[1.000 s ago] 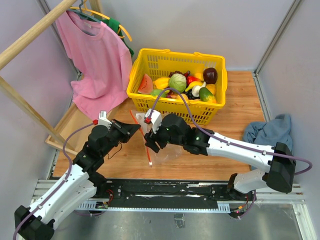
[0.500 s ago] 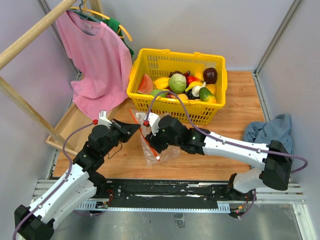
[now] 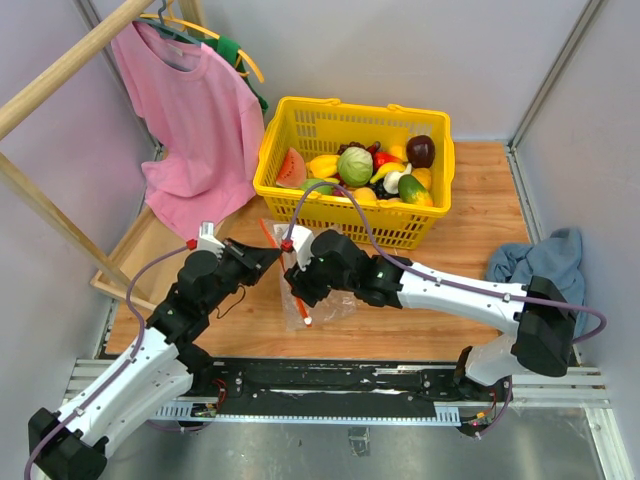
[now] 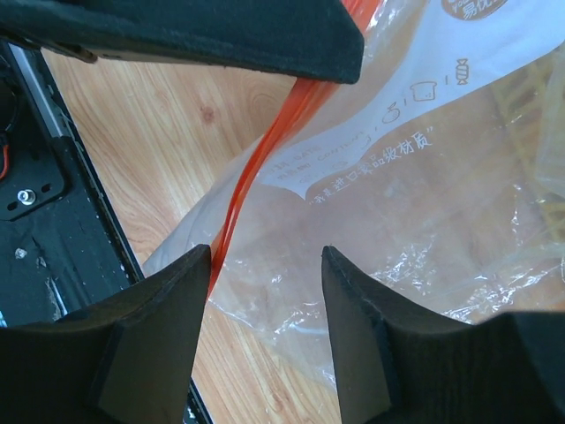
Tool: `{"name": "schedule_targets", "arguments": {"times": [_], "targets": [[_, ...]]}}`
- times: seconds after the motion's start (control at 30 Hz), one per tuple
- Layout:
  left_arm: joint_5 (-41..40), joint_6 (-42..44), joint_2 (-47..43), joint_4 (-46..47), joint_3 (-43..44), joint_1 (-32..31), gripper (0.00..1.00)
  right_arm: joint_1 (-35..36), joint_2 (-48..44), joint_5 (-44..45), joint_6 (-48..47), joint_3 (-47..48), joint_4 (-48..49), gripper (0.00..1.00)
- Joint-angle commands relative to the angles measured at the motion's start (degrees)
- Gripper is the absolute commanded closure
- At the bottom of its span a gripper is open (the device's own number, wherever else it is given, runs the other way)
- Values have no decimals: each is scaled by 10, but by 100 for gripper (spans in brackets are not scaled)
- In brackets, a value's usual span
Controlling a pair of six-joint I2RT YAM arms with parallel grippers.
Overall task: Place the food in the zip-top bag and seal the zipper
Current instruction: Open the zipper of the food storage bag.
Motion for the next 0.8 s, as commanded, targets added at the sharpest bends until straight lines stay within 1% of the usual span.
{"name": "schedule_targets", "arguments": {"times": [0.0,0.23,0.43,0.67,0.73,0.77], "targets": [[-11,-6,-2,31,-12,-8,100,7,5,-4,20,18,40,44],[-10,-12,1,44,-20,-18,100,1,10,34,48,5,70,41],[-11,-7,-4,37,-18,-21,100,-7,12,75,55,1,74,45],[-13,-10,-3,44,-24,-23,100,-10,6,61,44,-6,74,45],[-11,-8,1,41,-21,-23,100,-10,5,61,41,-4,67,47],[-12,-7,1,38,-19,-23,100,-10,4,62,38,-5,65,49]]}}
